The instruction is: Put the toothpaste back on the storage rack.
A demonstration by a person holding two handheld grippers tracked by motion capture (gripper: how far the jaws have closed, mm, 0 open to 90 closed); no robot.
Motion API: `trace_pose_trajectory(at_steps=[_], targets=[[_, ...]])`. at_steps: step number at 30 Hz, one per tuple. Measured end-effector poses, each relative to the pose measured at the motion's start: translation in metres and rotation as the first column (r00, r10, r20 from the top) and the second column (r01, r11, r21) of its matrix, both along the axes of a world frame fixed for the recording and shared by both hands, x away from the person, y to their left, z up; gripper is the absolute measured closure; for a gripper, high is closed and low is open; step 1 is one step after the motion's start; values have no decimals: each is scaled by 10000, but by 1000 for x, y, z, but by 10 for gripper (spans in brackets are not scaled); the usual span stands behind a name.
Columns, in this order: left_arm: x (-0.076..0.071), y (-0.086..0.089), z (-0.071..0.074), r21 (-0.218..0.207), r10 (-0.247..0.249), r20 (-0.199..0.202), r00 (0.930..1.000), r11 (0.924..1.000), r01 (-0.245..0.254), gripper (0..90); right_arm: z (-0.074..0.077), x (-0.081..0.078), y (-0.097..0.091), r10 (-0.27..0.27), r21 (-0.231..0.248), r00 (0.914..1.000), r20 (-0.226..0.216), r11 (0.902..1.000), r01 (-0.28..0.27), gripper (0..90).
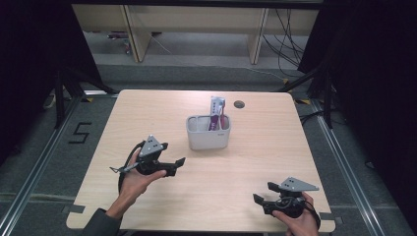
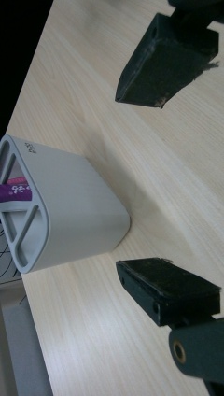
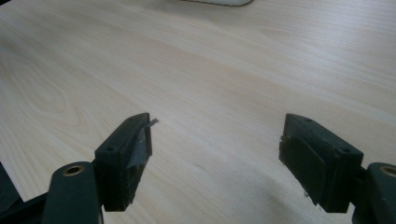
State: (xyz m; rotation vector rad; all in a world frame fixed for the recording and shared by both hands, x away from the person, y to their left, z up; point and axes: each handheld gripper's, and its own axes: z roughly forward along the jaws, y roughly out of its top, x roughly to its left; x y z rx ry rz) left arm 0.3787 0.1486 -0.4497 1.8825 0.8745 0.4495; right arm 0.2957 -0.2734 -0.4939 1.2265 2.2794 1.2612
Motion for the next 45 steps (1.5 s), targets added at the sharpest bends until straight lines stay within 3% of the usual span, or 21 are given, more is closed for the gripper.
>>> trace_pose_trajectory(at_steps=[5,6,15,17,18,19,25,26,27,28,39,41,43,44,45], targets=[[-5,1,-7,163,-90,-45,9999,9998,91,156,1,-2,2,-74,153,9996,-275,9999,78,262],[-6,1,-8,148,-67,-46,10000,9999,68,156,0,0,0,44,93,10000,7,9999,-45,261],[-18,7,-22,545,-90,-109,9999,9985,96,156,-1,0,1,28,2,10000,-57,10000,-28,262],[-21,9,-26,513,-88,-131,9999,9986,95,156,-1,0,1,-21,-90,9997,229,10000,23,262],[-23,10,-27,593,-137,-194,9997,9981,148,156,-1,-1,2,55,85,10000,69,9999,-56,263],[-24,11,-29,610,-214,-224,9995,9979,228,156,0,-1,1,16,-52,9998,197,10000,-15,264],[-36,19,-43,757,-170,-542,9984,9969,211,156,0,-3,2,-93,69,9999,-97,9999,94,264],[-38,21,-43,969,-221,-602,9979,9949,279,156,0,-3,2,-86,62,9999,-98,9999,87,264],[-40,21,-45,719,-187,-636,9978,9971,232,156,-1,-3,2,-84,26,9999,-63,10000,84,264],[-43,23,-46,965,-277,-653,9975,9948,339,155,-2,-2,2,-73,-26,10000,9,10000,73,264],[-62,28,-51,1078,-506,-611,9969,9925,570,156,-1,-4,4,-97,100,9999,-105,9999,98,264],[-66,29,-53,1226,-567,-621,9965,9904,640,156,-2,-3,2,8,-25,10000,90,10000,-8,264],[-68,30,-53,1483,-592,-597,9965,9866,675,156,-2,-4,4,-121,64,9998,-125,9999,122,264],[-70,28,-54,1240,-594,-613,9964,9900,666,156,-2,-4,4,-112,46,9999,-117,9999,112,264],[-70,29,-54,1373,-684,-587,9959,9876,760,156,-1,-5,5,-198,74,9996,-202,9998,199,264]])
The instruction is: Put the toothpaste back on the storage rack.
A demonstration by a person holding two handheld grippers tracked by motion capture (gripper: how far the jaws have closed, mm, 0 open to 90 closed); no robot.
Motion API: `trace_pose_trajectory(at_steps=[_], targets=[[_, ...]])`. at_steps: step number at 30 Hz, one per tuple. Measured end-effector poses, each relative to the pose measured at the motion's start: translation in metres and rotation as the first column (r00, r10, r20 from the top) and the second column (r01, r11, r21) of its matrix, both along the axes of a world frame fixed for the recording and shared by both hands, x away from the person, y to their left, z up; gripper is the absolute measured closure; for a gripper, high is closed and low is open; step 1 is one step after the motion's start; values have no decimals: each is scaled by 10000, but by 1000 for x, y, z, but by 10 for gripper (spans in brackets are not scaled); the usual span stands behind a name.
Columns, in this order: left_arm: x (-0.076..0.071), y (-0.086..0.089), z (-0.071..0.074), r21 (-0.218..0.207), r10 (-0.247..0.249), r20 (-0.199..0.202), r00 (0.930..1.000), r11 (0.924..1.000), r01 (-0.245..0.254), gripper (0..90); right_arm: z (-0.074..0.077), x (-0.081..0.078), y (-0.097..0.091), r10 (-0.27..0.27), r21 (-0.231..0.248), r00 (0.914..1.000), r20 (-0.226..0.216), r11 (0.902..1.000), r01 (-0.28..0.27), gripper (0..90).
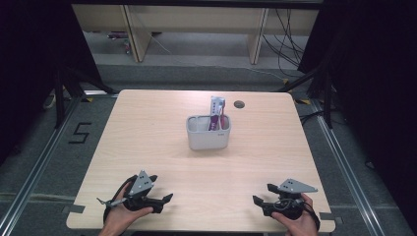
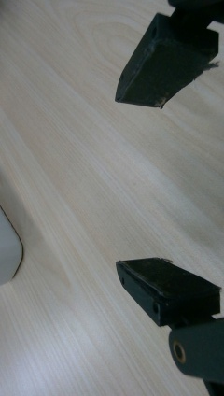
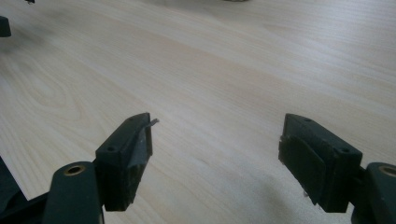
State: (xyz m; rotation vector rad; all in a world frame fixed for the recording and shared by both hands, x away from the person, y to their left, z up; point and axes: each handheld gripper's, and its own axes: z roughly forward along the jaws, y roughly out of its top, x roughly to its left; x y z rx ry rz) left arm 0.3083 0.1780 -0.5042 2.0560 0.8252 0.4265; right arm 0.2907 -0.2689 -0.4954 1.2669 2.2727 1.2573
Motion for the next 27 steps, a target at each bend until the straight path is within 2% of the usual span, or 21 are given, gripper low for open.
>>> trace_pose_trajectory(at_steps=[1,2,3,4,5,6,7,8,9,10,12,14,17,21,22,23,24,25,27], targets=[[-1,-1,0,-103,54,-20,10000,9999,-55,156,0,1,-1,108,-126,9999,70,9999,-107,264],[-2,0,-1,74,-65,14,10000,10000,64,156,0,0,0,-12,-98,10000,-30,10000,11,264],[-3,-1,-1,8,-41,-37,10000,10000,41,156,-1,3,-1,193,-300,9989,425,9994,-180,264],[-4,0,-1,145,-153,-46,9999,9998,154,156,0,2,-2,232,-312,9991,368,9993,-220,264],[-5,-1,-1,110,-153,-12,9999,9998,153,155,0,1,0,75,-85,9999,82,9999,-74,264],[-6,-2,-3,-114,-134,0,9999,9998,134,155,0,0,0,68,-114,10000,38,9999,-68,264],[-6,0,-2,196,-314,-41,9995,9993,315,156,-1,1,1,43,-53,9999,97,10000,-42,264],[-8,-1,-3,108,-256,-41,9997,9996,257,156,-1,1,1,77,-97,9999,106,9999,-76,264],[-9,0,-3,134,-317,-37,9995,9994,318,156,-1,3,-1,193,-211,9994,294,9996,-187,263],[-9,0,-3,249,-356,-25,9994,9991,357,155,0,1,-1,225,-197,9996,173,9996,-222,263],[-10,0,-4,170,-420,27,9991,9990,419,155,0,2,-1,300,-316,9991,305,9991,-290,258],[-13,0,-3,202,-514,-72,9987,9985,515,155,0,2,-1,297,-312,9991,289,9991,-288,255],[-14,0,-4,36,-500,30,9987,9987,500,155,0,1,0,276,-297,9992,274,9992,-268,240],[-15,1,-3,81,-436,2,9990,9990,436,155,-1,2,0,249,-289,9991,336,9993,-239,221],[-14,2,-2,212,-522,-28,9986,9984,522,155,-1,2,0,254,-274,9992,324,9993,-245,219],[-13,2,-4,128,-510,68,9987,9986,510,155,0,1,0,229,-239,9994,246,9995,-223,217],[-14,1,-4,-13,-363,2,9993,9993,363,155,0,1,0,227,-257,9994,259,9994,-220,213],[-13,2,-3,233,-419,20,9991,9989,418,155,0,2,1,218,-258,9994,262,9994,-212,209],[-13,2,-2,238,-453,-36,9990,9987,454,155,-2,2,1,305,-170,9993,234,9994,-301,207]])
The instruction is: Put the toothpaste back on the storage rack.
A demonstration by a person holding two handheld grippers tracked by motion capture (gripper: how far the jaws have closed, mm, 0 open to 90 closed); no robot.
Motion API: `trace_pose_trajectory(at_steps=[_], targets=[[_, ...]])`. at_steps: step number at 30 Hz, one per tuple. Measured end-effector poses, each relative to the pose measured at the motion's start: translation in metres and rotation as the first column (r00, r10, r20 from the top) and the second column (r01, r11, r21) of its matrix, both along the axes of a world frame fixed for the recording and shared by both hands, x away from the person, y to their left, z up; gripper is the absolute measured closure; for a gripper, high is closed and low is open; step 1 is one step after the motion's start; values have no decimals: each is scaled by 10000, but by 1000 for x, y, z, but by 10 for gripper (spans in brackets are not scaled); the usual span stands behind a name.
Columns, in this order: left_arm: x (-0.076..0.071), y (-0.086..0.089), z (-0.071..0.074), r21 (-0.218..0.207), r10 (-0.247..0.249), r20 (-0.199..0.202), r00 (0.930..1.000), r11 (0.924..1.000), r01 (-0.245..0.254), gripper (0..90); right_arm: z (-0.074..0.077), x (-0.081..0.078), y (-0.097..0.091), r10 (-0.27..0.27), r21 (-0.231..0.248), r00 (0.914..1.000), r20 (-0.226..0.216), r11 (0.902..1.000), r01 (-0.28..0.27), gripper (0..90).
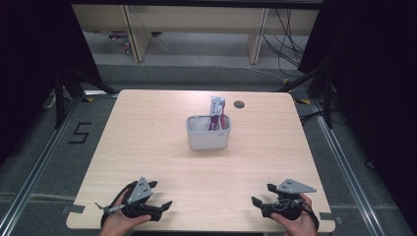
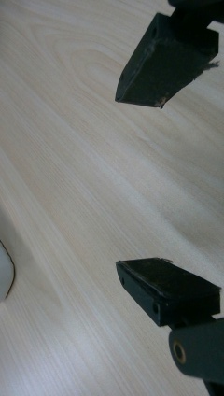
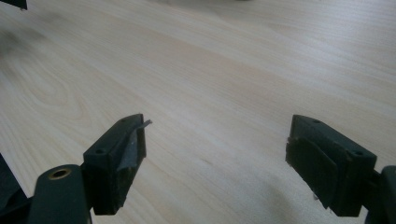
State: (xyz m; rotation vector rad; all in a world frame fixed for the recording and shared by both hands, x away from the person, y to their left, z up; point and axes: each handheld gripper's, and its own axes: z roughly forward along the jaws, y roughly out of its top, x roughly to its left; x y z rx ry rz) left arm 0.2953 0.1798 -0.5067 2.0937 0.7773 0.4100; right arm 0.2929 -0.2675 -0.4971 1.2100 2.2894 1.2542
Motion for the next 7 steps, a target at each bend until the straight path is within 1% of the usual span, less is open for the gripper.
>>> trace_pose_trajectory(at_steps=[1,2,3,4,6,7], targets=[[0,-2,-1,-210,77,23,10000,9997,-77,155,0,0,0,-22,-82,10000,59,10000,23,206],[1,0,0,80,-70,69,10000,9999,69,155,0,0,0,46,-95,9999,108,9999,-45,204],[1,-1,0,12,-102,53,9999,9999,102,155,0,0,0,-41,-98,10000,84,9999,42,203],[0,-2,-1,-149,-48,9,10000,9999,48,155,1,0,0,-41,-100,10000,86,9999,42,203],[0,-3,-1,-108,-94,-38,9999,9999,94,155,0,0,1,51,-29,10000,-7,10000,-52,202],[0,-3,-2,-55,-34,15,10000,10000,34,155,1,0,0,0,-97,10000,78,10000,1,202]])
